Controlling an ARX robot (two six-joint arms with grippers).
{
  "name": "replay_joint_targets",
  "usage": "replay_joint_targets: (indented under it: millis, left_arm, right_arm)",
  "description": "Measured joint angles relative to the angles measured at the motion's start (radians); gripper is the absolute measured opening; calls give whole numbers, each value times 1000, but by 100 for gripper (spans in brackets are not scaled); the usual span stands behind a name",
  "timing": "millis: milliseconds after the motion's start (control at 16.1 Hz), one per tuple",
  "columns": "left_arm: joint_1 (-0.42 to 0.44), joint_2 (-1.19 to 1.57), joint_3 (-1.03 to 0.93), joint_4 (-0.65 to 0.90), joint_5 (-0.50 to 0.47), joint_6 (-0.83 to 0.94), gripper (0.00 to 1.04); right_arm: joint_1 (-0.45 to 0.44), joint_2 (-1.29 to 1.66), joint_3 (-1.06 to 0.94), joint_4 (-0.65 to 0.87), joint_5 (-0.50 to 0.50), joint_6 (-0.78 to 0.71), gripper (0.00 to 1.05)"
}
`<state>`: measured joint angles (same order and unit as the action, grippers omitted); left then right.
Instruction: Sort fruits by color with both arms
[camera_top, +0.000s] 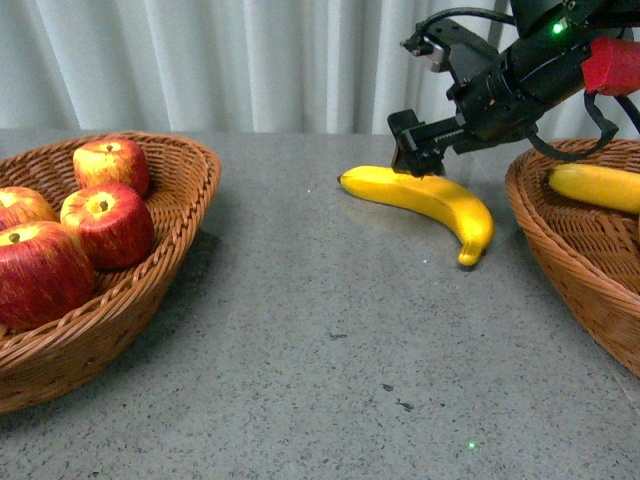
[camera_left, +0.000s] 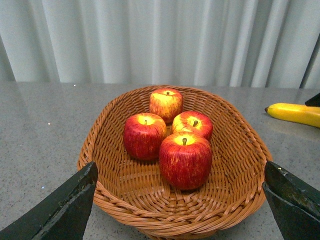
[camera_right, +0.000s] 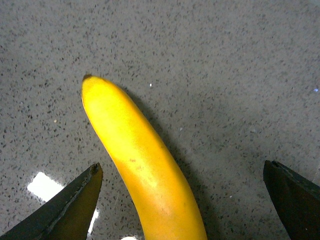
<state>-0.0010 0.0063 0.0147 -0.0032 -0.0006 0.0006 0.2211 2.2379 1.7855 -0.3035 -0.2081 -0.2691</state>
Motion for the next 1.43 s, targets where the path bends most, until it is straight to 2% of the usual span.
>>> replay_joint_targets:
  millis: [186,434,497,621,745,869,993,1117,1179,1303,1428]
  left_arm:
    - [0,0,0,0,0,0,98]
    - [0,0,0,0,0,0,98]
    - [0,0,0,0,0,0,98]
    - [0,0,0,0,0,0,98]
    - [0,0,0,0,0,0,98]
    - [0,0,0,0,0,0,98]
    - [0,0,0,0,1,0,98]
    - [0,0,0,0,0,0,98]
    - [0,0,0,0,0,0,98]
    - [0,0,0,0,0,0,98]
    - [0,0,0,0,0,0,98]
  right_arm:
    - [0,30,22,-53,3,-5,98]
    - [16,51,20,-43,33,-56,98]
    - [16,51,15,-42,39,-68,95]
    - [28,57,-3,-36,42,-90,71]
    - [27,68,-6,-24,43,-91,53]
    - [26,67,-8,-10,45,-88,39]
    - [19,67,-8,17,22,-74,34]
    - [-63,-81,-112,269,-204,128,34]
    - [-112,-180,-165,336,-259,192,34]
    - [-218,-350,-279,360,-303,218,34]
    - [-334,-454,-426,310,-309,147,34]
